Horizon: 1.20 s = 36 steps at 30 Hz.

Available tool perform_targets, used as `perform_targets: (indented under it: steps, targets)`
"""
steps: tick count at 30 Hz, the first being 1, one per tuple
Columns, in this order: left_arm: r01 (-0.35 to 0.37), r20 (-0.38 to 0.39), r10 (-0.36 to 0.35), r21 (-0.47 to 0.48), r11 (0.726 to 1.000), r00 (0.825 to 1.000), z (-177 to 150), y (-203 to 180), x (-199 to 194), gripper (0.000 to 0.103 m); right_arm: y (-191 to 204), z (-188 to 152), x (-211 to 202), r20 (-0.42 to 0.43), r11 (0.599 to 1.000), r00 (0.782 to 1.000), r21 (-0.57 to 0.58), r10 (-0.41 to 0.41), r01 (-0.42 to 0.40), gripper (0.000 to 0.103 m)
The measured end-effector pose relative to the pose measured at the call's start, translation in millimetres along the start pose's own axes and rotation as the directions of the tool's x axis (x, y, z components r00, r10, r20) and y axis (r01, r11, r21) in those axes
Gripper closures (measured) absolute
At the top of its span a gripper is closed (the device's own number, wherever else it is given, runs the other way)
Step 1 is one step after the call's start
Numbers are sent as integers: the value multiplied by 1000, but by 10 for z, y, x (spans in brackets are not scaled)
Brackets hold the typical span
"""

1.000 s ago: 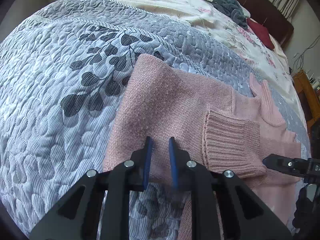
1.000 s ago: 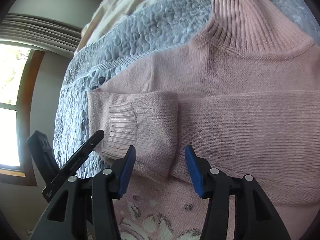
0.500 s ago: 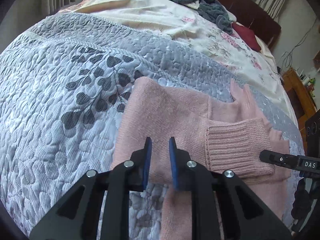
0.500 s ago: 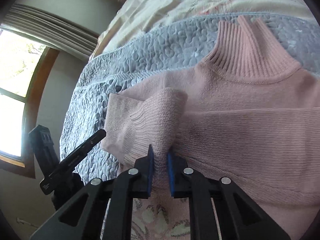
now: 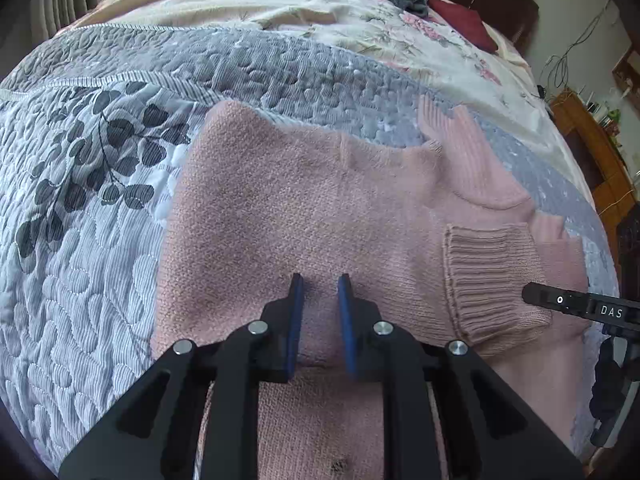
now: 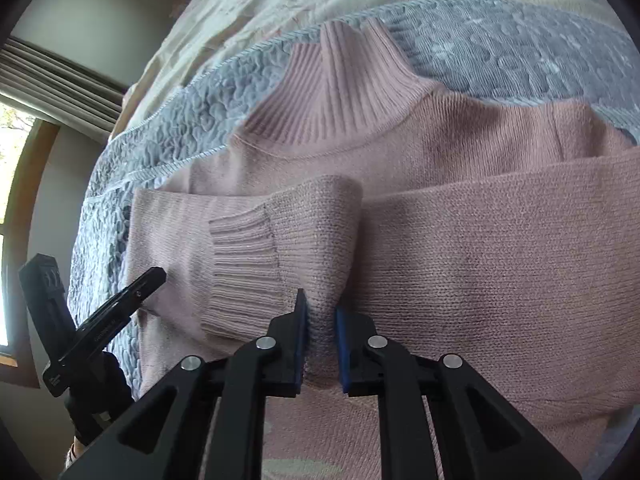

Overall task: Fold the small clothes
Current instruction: 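Grasp the second folded cuff with the right gripper and adjust it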

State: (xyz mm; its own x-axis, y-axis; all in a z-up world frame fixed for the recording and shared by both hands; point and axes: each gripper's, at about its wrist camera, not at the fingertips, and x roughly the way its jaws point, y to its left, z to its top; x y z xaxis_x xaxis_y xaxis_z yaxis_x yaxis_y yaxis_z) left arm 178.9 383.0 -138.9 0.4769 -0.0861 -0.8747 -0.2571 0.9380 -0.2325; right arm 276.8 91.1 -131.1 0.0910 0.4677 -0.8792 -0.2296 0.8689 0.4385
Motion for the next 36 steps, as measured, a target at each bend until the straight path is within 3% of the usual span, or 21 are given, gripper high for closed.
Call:
perform_targets:
  steps: [6, 9, 10, 12, 16, 18, 20, 23, 25, 26, 27, 29, 33, 36]
  targets:
    - [32, -4, -33, -24, 999, 999, 18, 79, 20, 86, 37, -16, 44, -6, 998, 999, -28, -50, 50, 85]
    - [36, 3, -36, -20, 999, 999, 31, 62, -89, 85, 213, -70, -201, 85, 984, 985, -87, -149, 157, 71]
    - [43, 19, -43, -16, 999, 999, 33, 56, -151, 84, 295, -95, -291, 121, 978, 979, -114, -162, 175, 66]
    - [44, 46, -44, -1, 999, 998, 39, 31, -253, 81, 482, -143, -401, 152, 971, 978, -165, -146, 171, 65]
    - [40, 36, -40, 10, 999, 999, 44, -8, -249, 80, 905, -219, -230, 81, 961, 992, -252, -96, 114, 64]
    - [30, 27, -31, 17, 999, 999, 33, -22, -203, 80, 1068, -260, -56, 58, 945, 989, -293, -134, 145, 62]
    - [30, 11, -30, 7, 1000, 999, 15, 0, -139, 80, 1142, -283, 116, 39, 939, 985, -299, -168, 171, 53]
    - [29, -10, -29, -5, 1000, 1000, -19, 52, -36, 81, 1160, -315, 326, 26, 925, 974, -307, -226, 223, 53]
    - [34, -7, -34, -3, 999, 999, -32, 73, -18, 81, 1139, -322, 417, 27, 913, 965, -316, -262, 257, 56]
    - [33, -6, -33, -1, 999, 999, -36, 74, -15, 81, 1114, -317, 427, 33, 910, 960, -313, -277, 273, 66]
    - [32, -6, -32, 2, 999, 999, -39, 72, -13, 81, 1081, -314, 413, 33, 911, 961, -310, -275, 271, 67]
    - [26, -6, -26, 11, 1000, 1000, -47, 61, -9, 81, 1018, -305, 349, 39, 917, 963, -297, -268, 267, 89]
    - [26, -6, -25, 10, 1000, 1000, -52, 63, 0, 81, 794, -279, -11, 58, 962, 986, -221, -154, 164, 92]
    - [24, -6, -24, 3, 1000, 1000, -53, 61, 4, 81, 594, -284, -409, 116, 979, 989, -169, -93, 112, 92]
